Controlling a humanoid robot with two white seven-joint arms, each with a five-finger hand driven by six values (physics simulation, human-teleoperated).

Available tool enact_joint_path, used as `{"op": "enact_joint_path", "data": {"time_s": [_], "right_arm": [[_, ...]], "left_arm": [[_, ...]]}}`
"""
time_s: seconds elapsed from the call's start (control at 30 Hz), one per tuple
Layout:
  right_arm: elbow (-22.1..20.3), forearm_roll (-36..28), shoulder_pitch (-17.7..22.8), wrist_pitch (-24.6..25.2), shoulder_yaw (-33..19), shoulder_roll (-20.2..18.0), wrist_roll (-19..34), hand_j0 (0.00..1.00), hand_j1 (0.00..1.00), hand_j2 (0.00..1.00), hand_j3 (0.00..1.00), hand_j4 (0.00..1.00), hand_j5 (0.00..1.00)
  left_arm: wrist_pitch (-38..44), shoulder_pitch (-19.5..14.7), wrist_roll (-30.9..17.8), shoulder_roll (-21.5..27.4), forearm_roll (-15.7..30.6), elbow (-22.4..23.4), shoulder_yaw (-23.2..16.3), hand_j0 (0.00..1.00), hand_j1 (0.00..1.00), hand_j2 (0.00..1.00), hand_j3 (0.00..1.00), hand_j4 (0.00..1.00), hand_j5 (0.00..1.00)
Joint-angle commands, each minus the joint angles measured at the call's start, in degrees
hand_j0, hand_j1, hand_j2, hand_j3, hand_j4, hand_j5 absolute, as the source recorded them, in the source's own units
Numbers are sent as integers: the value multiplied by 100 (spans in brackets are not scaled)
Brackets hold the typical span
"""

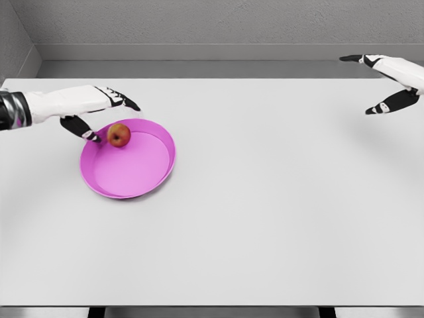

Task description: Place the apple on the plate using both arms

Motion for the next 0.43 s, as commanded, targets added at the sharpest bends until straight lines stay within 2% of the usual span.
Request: {"op": "enact_joint_path", "data": {"time_s": [0.0,0.07,0.1,0.4], "right_arm": [[-10,-41,0,17,-8,-172,-3,100,100,100,100,100,100],[-19,-41,-9,17,-8,-172,-3,100,100,100,100,100,100],[-19,-41,17,17,-8,-163,-3,100,100,100,100,100,100],[-19,-41,70,17,-167,-304,-3,100,100,100,100,100,100]], "left_arm": [[12,-9,15,-104,354,848,44,100,100,100,100,100,100],[12,-123,15,-332,390,1807,167,100,100,100,100,100,100],[12,-123,15,-341,390,1921,220,100,100,100,100,100,100],[12,-123,15,-332,381,2053,281,100,100,100,100,100,100]]}}
